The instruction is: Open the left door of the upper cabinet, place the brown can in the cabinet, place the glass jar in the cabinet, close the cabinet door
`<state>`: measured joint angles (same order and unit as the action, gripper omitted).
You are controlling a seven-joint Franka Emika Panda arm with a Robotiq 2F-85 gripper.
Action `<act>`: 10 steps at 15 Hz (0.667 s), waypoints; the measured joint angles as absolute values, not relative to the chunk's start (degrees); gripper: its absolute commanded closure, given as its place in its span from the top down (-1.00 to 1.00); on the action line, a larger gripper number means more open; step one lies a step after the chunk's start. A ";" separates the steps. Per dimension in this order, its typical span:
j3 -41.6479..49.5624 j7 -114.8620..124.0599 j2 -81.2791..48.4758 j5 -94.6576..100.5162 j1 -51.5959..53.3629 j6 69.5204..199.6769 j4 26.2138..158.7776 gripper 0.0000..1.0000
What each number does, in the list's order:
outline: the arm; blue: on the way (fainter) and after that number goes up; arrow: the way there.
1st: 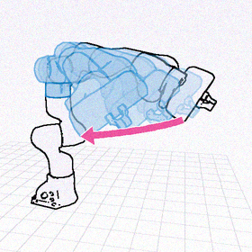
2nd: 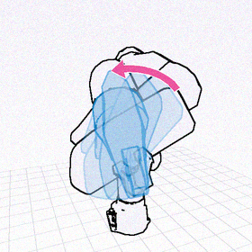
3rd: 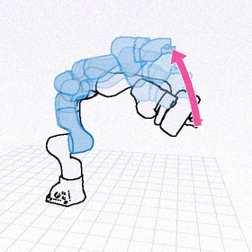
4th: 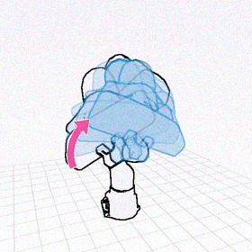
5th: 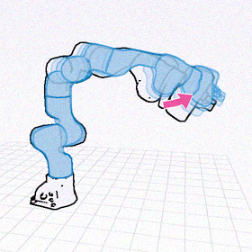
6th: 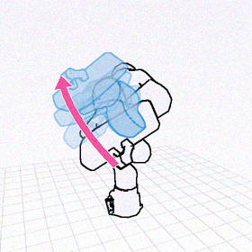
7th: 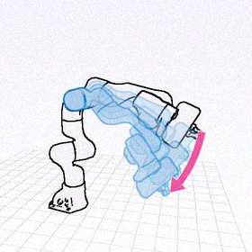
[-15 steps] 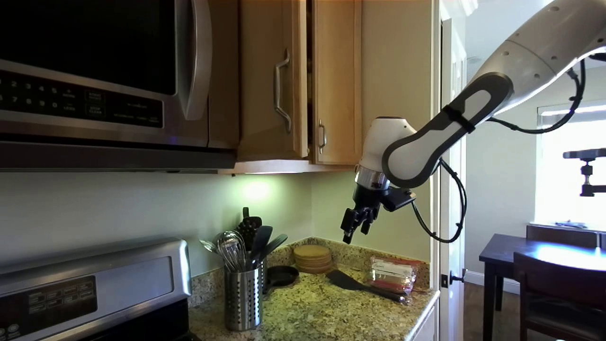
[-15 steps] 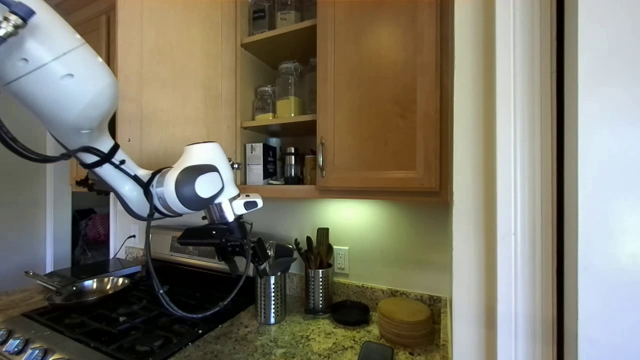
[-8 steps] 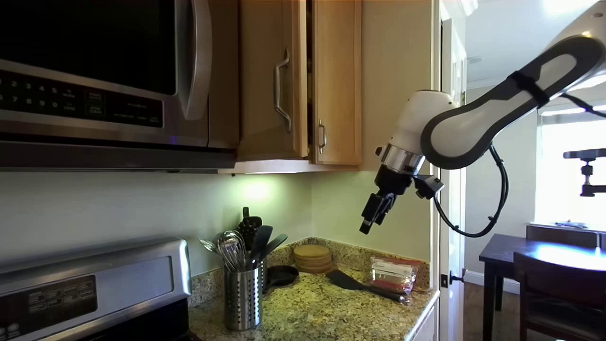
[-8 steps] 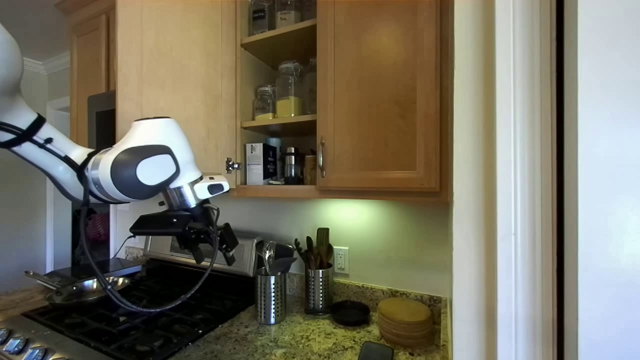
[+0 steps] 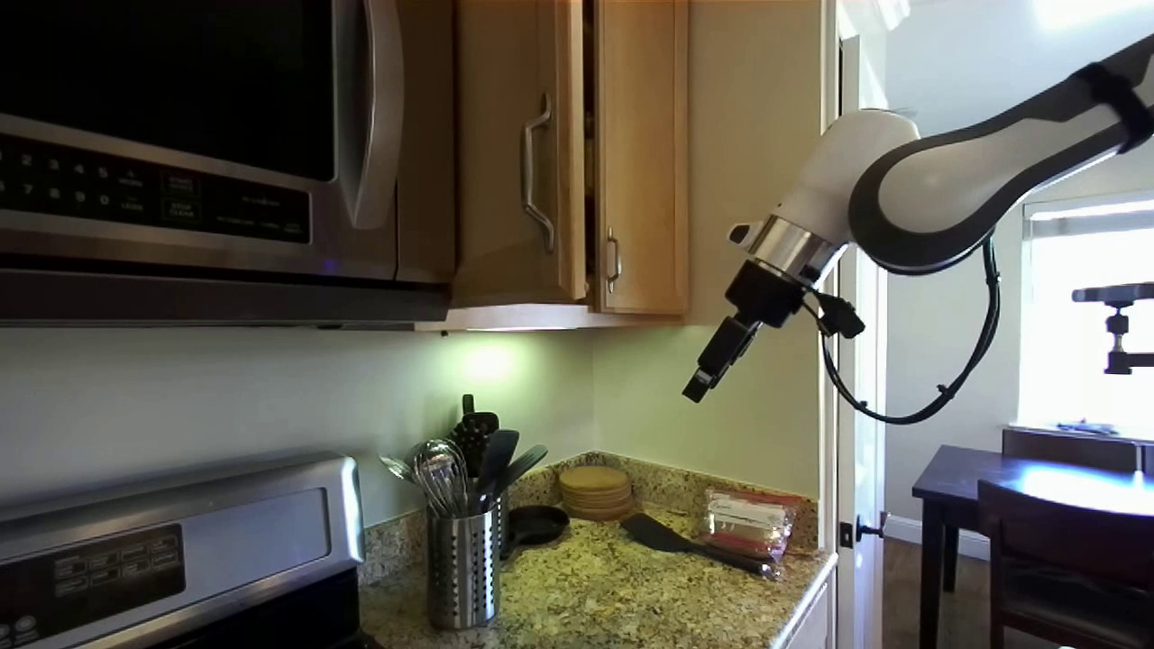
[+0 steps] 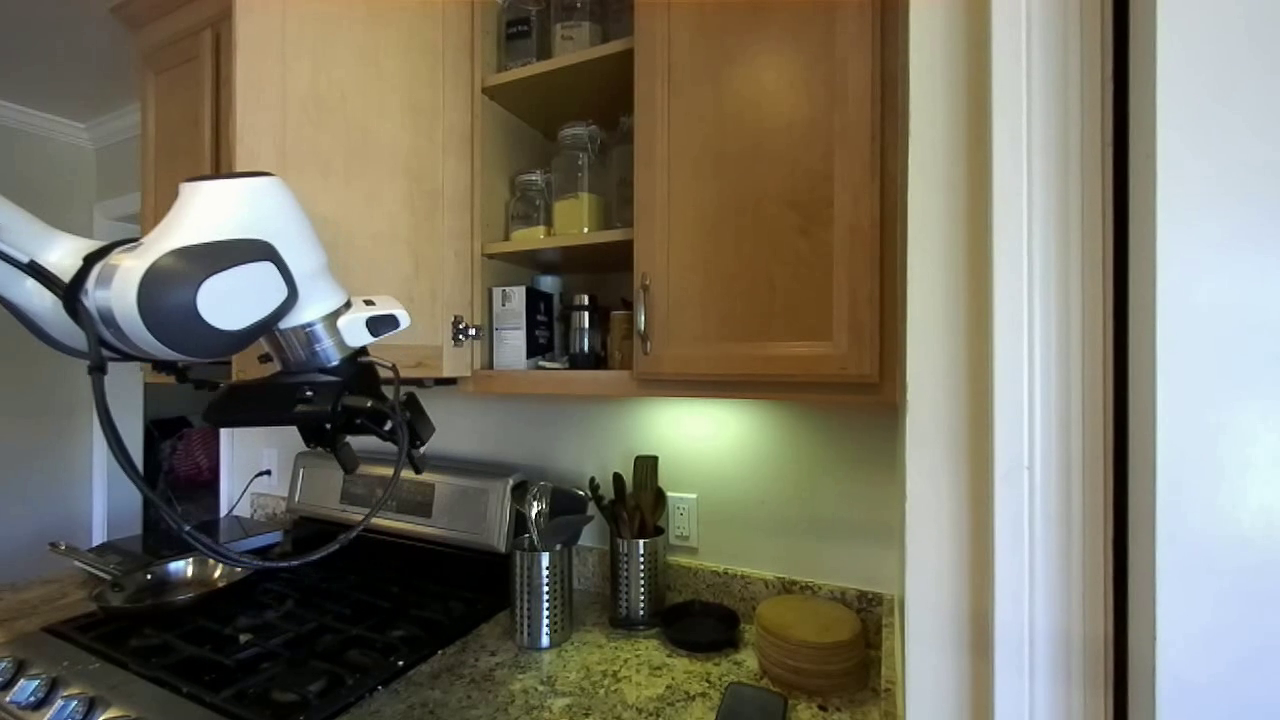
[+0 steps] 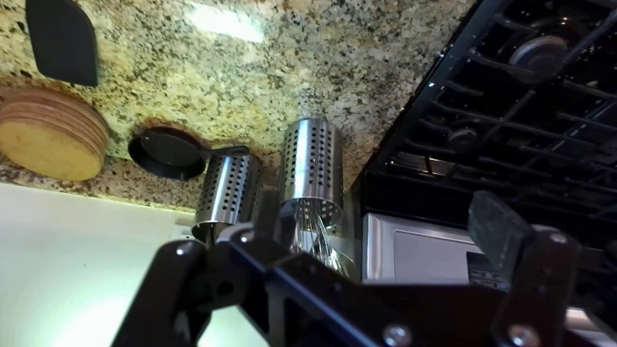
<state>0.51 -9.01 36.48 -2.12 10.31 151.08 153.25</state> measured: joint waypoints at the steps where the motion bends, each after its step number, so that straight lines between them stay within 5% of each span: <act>1: 0.56 -9.37 37.18 -2.49 11.12 151.10 153.20 1.00; 10: -1.50 -10.49 39.82 -5.46 20.81 151.67 149.17 1.00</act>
<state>-1.50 -10.49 39.82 -5.46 20.81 151.67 149.17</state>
